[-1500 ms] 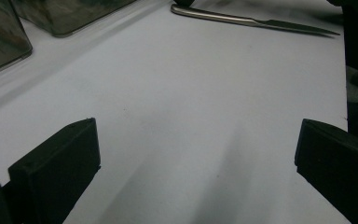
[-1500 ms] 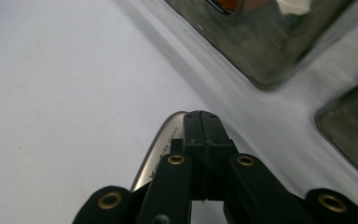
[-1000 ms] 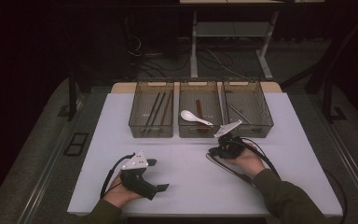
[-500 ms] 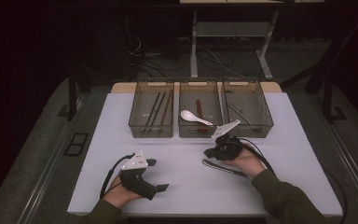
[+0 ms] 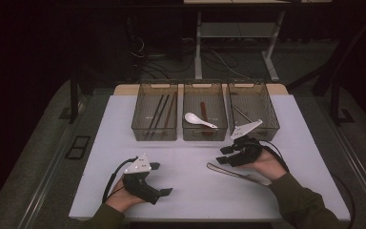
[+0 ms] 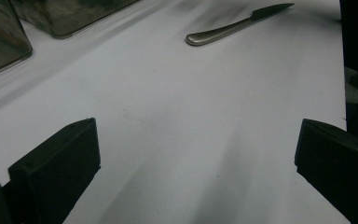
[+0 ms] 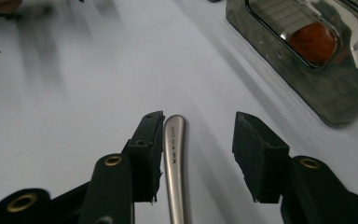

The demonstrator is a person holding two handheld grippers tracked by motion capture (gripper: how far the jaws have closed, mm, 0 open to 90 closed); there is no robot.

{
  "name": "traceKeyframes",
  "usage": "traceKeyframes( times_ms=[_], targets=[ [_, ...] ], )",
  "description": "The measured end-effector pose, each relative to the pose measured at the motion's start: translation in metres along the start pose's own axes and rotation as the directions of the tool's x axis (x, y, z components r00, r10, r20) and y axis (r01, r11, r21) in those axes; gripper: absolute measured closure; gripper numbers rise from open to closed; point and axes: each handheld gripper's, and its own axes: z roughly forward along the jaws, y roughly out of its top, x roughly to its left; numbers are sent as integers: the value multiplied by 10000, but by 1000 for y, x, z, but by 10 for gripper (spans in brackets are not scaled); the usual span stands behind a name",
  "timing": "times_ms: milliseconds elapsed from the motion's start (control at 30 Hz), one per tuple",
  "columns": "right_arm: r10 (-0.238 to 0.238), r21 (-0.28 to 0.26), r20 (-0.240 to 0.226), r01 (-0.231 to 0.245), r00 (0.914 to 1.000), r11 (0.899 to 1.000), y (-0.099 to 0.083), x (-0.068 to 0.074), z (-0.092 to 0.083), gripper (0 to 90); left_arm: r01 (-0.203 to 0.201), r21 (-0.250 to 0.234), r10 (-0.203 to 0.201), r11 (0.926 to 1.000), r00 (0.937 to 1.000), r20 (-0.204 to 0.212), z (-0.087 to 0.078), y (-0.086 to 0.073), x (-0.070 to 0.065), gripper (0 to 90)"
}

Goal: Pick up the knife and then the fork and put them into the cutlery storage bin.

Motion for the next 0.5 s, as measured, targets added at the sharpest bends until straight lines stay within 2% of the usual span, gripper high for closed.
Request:
traceKeyframes(
  times_ms=[67,133,267,500],
  targets=[
    [-71,-8,-86,71,9999,10000,-2,0,-4,513,8,-14,-8,10000,10000,3,0,0,0,0],
    [-151,74,57,150,9999,9999,-3,2,-7,464,21,-27,-21,10000,10000,7,0,0,0,0],
    [-254,251,115,251,9996,9994,-6,5,-12,453,15,-26,-15,10000,10000,22,0,0,0,0],
    [-426,1068,83,415,9991,9934,-11,8,-17,458,21,-31,-20,10000,10000,25,0,0,0,0]
  ],
)
